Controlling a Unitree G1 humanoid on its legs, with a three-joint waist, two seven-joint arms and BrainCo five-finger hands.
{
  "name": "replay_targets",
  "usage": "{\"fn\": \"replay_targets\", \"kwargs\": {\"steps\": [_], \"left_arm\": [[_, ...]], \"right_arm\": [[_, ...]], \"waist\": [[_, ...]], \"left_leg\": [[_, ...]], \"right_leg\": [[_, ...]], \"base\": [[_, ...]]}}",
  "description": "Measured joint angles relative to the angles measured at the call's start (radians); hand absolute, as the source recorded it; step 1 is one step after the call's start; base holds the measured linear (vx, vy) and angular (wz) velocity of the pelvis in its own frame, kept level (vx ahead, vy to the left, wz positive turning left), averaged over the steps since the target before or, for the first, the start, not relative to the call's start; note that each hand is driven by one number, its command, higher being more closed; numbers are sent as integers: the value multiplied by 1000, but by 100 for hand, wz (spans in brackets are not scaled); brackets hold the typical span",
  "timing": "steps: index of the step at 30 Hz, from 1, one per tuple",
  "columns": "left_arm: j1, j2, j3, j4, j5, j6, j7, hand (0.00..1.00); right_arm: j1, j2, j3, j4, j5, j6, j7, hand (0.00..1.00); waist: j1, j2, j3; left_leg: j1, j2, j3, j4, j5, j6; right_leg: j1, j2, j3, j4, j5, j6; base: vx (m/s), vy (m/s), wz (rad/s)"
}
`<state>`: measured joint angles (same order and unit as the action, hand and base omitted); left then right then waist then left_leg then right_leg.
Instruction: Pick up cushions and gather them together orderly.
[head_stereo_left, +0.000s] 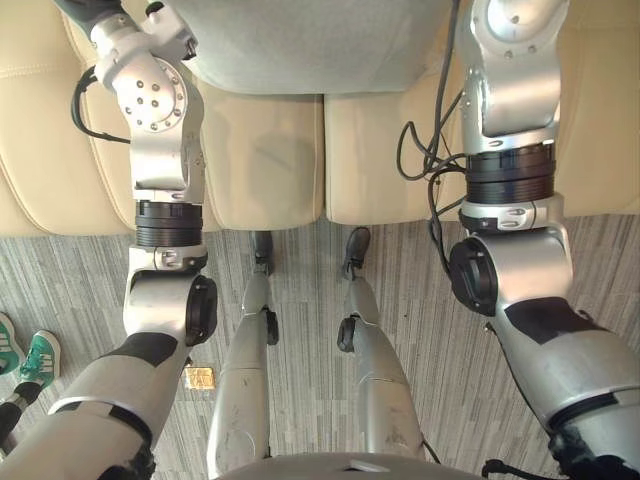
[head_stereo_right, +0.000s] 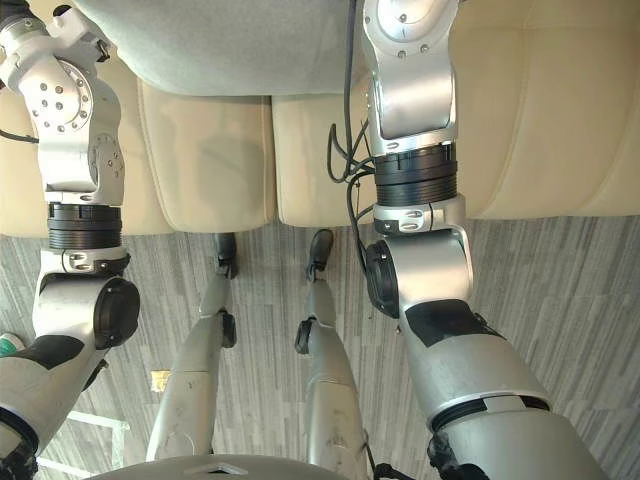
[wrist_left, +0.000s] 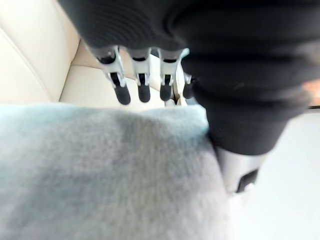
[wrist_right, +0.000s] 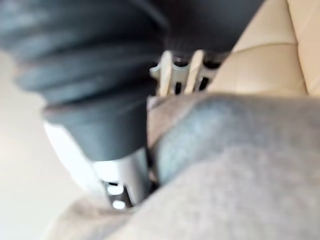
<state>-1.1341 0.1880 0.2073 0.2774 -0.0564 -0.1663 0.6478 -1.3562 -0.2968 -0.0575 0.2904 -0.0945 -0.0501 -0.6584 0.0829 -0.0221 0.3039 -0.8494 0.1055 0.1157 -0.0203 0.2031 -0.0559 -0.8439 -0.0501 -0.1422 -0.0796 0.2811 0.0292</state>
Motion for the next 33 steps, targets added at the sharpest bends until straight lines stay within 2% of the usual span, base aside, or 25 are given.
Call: {"fn": "replay_targets", "kwargs": {"steps": [3, 4, 5, 7, 8, 9, 10, 12, 15, 19, 20, 21, 23, 27, 28, 31, 33], "left_arm": [[0, 61, -7, 34, -20, 7, -36, 0], [0, 99, -10, 54, -31, 10, -62, 0], [0, 157, -10, 84, -41, 19, -103, 0], [5, 220, -8, 123, -57, 28, -140, 0], [23, 270, 4, 158, -70, 30, -169, 0], [34, 284, 16, 173, -78, 30, -183, 0], [65, 323, 49, 201, -108, 34, -207, 0], [106, 375, 106, 216, -133, 37, -233, 0], [191, 433, 161, 217, -139, 37, -268, 0], [420, 430, 251, 159, -156, 37, -296, 0], [535, 402, 284, 118, -157, 36, -306, 0], [575, 388, 294, 103, -158, 36, -308, 0], [755, 309, 304, 58, -158, 35, -327, 0], [1066, 105, 253, -6, -158, 35, -404, 0], [1159, 32, 228, -12, -159, 36, -423, 0], [1321, -109, 150, 43, -157, 44, -463, 0], [1371, -167, 123, 142, -156, 55, -481, 0]], "right_arm": [[10, -51, 1, 18, 92, -14, 39, 0], [10, -80, 1, 41, 127, -17, 59, 0], [21, -131, 1, 68, 209, -17, 101, 0], [41, -176, 0, 101, 277, -16, 135, 0], [76, -213, -1, 129, 337, -15, 161, 0], [97, -228, -4, 137, 367, -15, 171, 0], [135, -251, -14, 157, 444, -15, 191, 0], [178, -264, -51, 157, 512, -22, 200, 0], [257, -280, -142, 155, 592, -48, 200, 0], [519, -270, -295, 89, 691, -80, 200, 0], [650, -256, -339, 37, 698, -93, 201, 0], [695, -251, -350, 19, 698, -98, 203, 0], [891, -195, -385, -53, 692, -104, 229, 0], [1238, 26, -369, -165, 613, -89, 342, 0], [1334, 89, -347, -170, 567, -80, 370, 0], [1501, 219, -252, -136, 448, -56, 438, 0], [1546, 269, -189, -42, 396, -45, 476, 0]], "waist": [[-2, -1, 0], [-5, -1, 0], [-6, -1, 0], [-10, -1, 1], [-14, -1, 1], [-14, -1, 1], [-17, -2, 1], [-30, -2, 1], [-31, -7, -2], [-36, -7, -2], [-38, -8, -2], [-38, -8, -3], [-42, -11, -4], [-39, -47, -61], [-40, -55, -100], [-34, -64, -150], [-34, -60, -191]], "left_leg": [[-2, 8, -3, 0, 6, -9], [-1, 10, -2, 0, 10, -13], [3, 12, -2, 1, 11, -15], [19, 15, 0, 1, 11, -15], [43, 16, 4, 1, 11, -15], [56, 17, 7, 1, 11, -15], [88, 21, 19, 0, 7, -17], [117, 22, 26, -1, 4, -16], [148, 24, 46, -1, 3, -16], [208, 31, 50, -9, 1, -19], [237, 31, 50, -19, 1, -19], [246, 31, 50, -20, 0, -20], [293, 32, 48, -20, -9, -23], [410, 34, 51, -17, -50, -27], [443, 34, 51, -18, -64, -28], [554, 34, 67, 7, -108, -32], [609, 35, 89, 26, -137, -29]], "right_leg": [[0, 8, 0, 0, 0, 0], [1, 9, 0, 0, 0, 0], [6, 11, 0, 0, 0, 0], [20, 14, 3, 1, 0, 0], [41, 16, 7, 1, 0, 0], [51, 17, 12, 3, 0, 0], [75, 19, 27, 8, 0, 0], [100, 21, 34, 5, -1, 0], [124, 23, 51, 1, -8, -5], [179, 32, 50, 1, -22, -3], [203, 34, 49, 1, -26, -1], [212, 35, 49, 1, -27, 0], [261, 37, 46, 1, -37, 0], [376, 40, 46, 0, -84, -1], [408, 40, 46, 0, -100, -9], [517, 38, 55, 6, -134, -11], [556, 36, 75, 32, -159, -8]], "base": [[0, 0, 0], [0, 0, 0], [-31, 20, -3], [-26, 15, -5], [-36, 15, -8], [-45, 19, -16], [-37, 16, -15], [-29, 12, -12], [-23, -14, -13], [-36, -46, -6], [0, 0, 0], [0, 0, 0], [0, 0, 0], [44, 2, -3], [90, 6, 1], [115, 23, -12], [110, 37, -27]]}}
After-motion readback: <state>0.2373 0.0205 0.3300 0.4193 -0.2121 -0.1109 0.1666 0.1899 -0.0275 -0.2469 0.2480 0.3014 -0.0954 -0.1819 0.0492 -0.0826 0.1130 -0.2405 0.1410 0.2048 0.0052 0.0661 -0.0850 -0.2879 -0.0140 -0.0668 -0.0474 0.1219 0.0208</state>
